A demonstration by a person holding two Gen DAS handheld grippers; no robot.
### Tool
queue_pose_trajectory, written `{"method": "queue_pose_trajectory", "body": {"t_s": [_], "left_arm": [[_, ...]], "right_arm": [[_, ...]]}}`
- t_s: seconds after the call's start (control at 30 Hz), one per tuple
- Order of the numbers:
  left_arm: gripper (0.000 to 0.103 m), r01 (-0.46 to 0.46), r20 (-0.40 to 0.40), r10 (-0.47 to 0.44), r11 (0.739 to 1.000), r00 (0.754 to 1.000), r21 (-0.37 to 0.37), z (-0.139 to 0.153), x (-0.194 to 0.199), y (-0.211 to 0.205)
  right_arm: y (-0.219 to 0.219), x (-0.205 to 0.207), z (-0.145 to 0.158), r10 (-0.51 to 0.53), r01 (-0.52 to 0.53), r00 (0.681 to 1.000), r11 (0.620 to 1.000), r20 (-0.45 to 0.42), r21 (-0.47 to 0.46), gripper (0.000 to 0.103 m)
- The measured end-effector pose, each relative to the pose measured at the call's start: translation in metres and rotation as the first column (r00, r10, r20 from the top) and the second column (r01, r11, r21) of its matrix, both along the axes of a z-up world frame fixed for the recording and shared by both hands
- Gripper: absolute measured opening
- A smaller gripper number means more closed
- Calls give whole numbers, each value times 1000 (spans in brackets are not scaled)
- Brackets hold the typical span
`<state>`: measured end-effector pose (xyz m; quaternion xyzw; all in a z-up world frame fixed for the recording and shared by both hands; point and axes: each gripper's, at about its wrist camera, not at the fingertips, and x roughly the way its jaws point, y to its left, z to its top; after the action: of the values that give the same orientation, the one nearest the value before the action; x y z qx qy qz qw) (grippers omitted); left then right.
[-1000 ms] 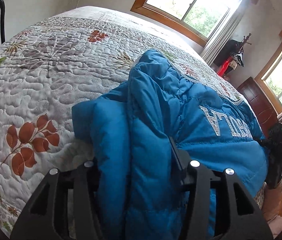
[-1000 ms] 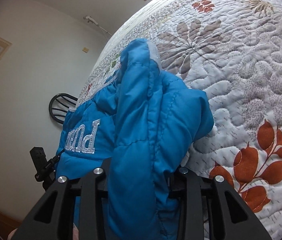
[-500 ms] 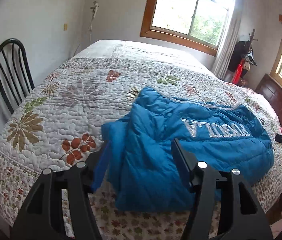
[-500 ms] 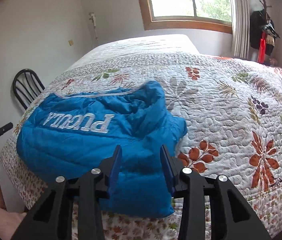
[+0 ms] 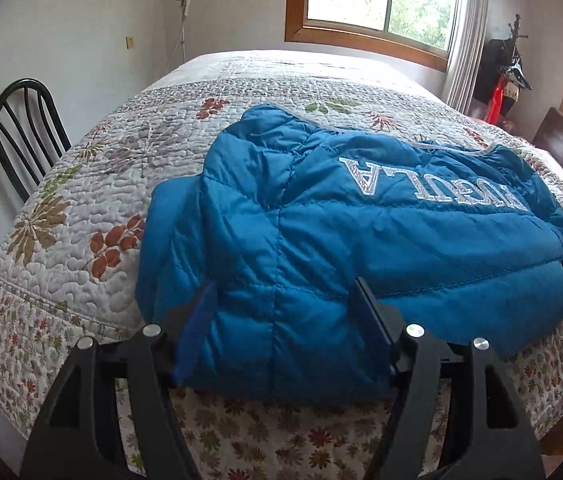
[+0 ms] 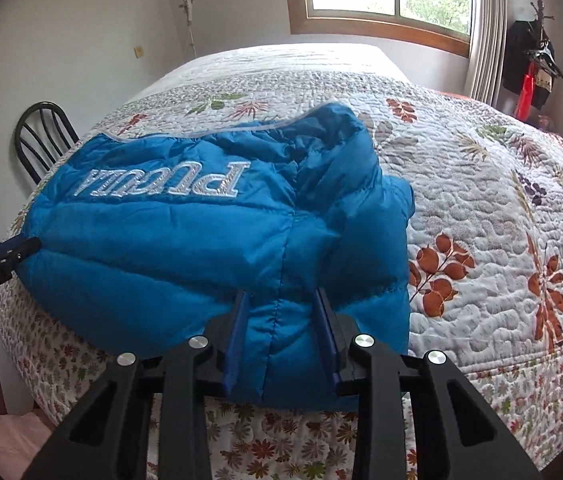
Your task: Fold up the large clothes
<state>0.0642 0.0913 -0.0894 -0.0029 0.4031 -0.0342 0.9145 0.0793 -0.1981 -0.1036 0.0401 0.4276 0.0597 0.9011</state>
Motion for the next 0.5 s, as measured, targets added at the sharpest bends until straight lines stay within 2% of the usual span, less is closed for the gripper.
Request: {"method": "queue_pose_trajectory", "body": {"t_s": [0.13,0.23,0.5], "left_arm": [[70,20,-17,-21,999,1000,-44,-11,3,6],[70,24,-11,-24,999,1000,-39,-16,5,6],[70,-16,2,16,1000,1000,-12,-5,-3,0]], "right_arm": [[-4,-1,-21,-13,14,1000,998,-13,57,32],[-6,-3,-25,-18,18,1000,997,-5,74,32],[-17,-13,-3,-22,19,1000,992,22,121,32]]}}
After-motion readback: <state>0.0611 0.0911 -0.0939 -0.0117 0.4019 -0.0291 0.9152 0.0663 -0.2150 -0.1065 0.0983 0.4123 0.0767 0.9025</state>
